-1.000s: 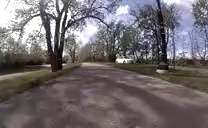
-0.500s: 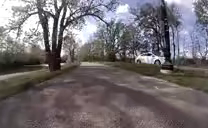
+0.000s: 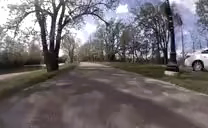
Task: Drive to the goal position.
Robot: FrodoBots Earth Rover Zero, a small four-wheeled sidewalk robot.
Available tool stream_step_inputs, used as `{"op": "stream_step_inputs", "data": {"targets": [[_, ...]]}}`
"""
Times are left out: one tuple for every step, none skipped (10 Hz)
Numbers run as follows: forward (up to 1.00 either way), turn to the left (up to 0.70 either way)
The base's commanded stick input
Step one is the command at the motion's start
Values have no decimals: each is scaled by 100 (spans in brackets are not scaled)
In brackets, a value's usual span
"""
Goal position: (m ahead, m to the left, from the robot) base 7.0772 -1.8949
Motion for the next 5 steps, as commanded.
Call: {"op": "stream_step_inputs", "data": {"targets": [[100,8],[100,5],[100,1],[100,-6],[100,-32]]}}
